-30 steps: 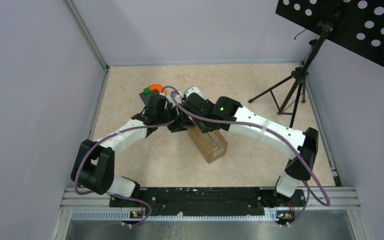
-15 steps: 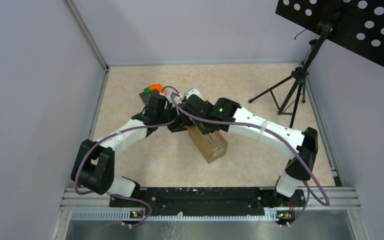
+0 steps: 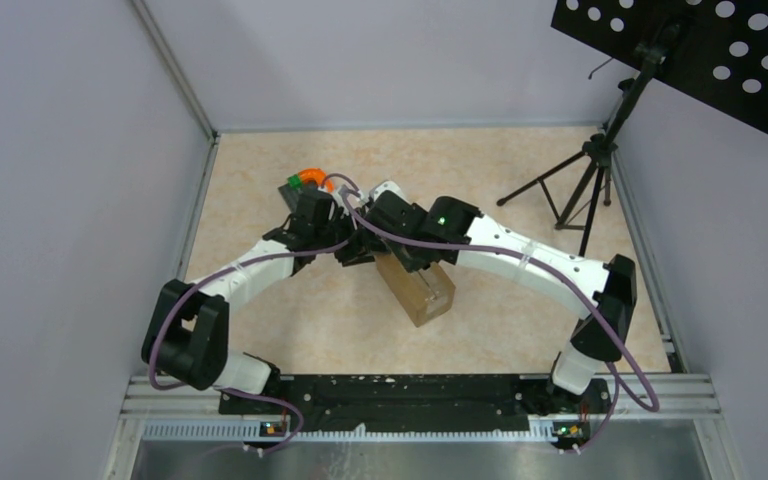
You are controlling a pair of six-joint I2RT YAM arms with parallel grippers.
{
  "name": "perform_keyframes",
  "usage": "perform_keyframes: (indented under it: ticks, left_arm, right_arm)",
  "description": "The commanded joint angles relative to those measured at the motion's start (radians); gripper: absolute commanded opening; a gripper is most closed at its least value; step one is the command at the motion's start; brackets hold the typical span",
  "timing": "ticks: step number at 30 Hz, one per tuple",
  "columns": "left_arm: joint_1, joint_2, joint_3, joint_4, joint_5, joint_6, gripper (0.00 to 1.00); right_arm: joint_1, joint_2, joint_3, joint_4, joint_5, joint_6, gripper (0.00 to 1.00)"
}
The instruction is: Unpack the express box
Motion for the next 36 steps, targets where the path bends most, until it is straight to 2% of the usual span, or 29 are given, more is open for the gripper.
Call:
perform_keyframes:
  ticks: [1, 13, 26, 30, 36]
  left_arm:
    - [-0.005, -0.011, -0.046, -0.041, -0.097, -0.013, 0.57]
    - [-0.005, -0.049, -0.056, -0.053, -0.146, -0.042, 0.57]
    - [-0.003, -0.14, 0.134, -0.19, -0.132, 0.036, 0.68]
    - [-0.003, -0.124, 0.176, -0.139, -0.066, -0.009, 0.69]
    - [-0.005, -0.019, 0.174, 0.069, 0.082, -0.183, 0.7]
  right_arm:
    - [0.016, -0.038, -0.022, -0.068, -0.074, -0.002, 0.0]
    - [0.017, -0.086, -0.05, -0.081, -0.103, 0.01, 0.0]
    - [0.015, -0.08, -0.065, -0.042, -0.098, 0.009, 0.0]
    - [0.015, -0.08, -0.067, -0.036, -0.098, 0.011, 0.0]
    - [0.015, -0.085, -0.069, -0.03, -0.093, 0.015, 0.0]
